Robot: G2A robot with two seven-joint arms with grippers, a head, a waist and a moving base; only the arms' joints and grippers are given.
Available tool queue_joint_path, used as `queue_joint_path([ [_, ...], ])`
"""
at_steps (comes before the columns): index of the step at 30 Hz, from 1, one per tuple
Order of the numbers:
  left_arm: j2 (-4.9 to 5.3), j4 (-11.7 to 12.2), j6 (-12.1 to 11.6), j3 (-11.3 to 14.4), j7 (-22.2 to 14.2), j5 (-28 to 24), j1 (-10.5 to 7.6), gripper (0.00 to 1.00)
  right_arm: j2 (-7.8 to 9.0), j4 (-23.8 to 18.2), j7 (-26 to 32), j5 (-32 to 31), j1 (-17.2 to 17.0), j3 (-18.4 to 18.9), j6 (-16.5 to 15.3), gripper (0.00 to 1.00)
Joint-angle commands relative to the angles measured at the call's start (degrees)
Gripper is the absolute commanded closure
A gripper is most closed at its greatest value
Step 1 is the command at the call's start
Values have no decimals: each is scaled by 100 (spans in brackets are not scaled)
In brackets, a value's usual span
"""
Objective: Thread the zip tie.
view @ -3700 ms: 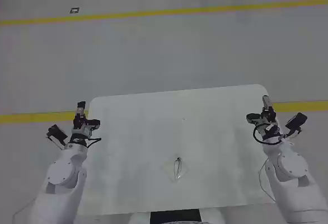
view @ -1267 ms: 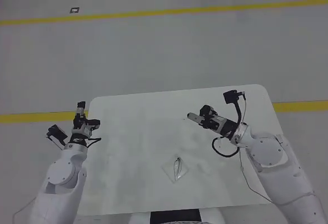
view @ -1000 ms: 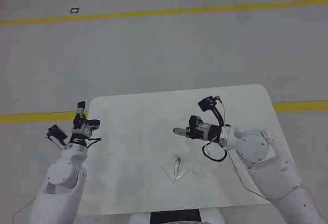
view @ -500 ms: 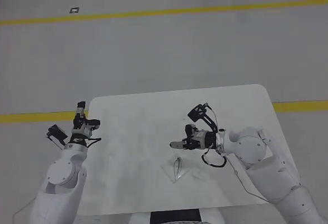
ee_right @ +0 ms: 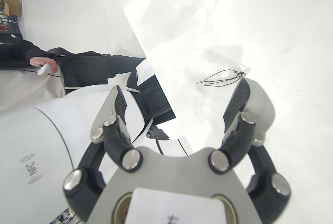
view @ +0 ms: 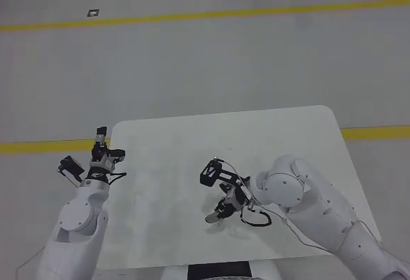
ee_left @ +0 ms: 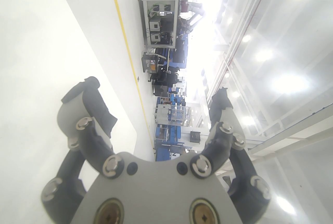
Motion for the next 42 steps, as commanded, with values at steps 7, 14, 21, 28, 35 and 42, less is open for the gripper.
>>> queue_joint_path([
  [7,0,0,0,0,0,0,0,0,0,0,-1,-2,0,1,0,0],
  [14,0,0,0,0,0,0,0,0,-64,148,-1,-688,335,-794,604,0],
  [21,0,0,0,0,0,0,0,0,-169,529,-1,-556,1003,-1713,1758,0],
  [28,0,0,0,0,0,0,0,0,-181,532,-1,-390,1075,-1781,1800,0],
  [35,0,0,0,0,0,0,0,0,-181,532,-1,-390,1075,-1781,1800,0],
  [42,0,0,0,0,0,0,0,0,-217,765,-1,-1057,1452,-2619,2468,0],
])
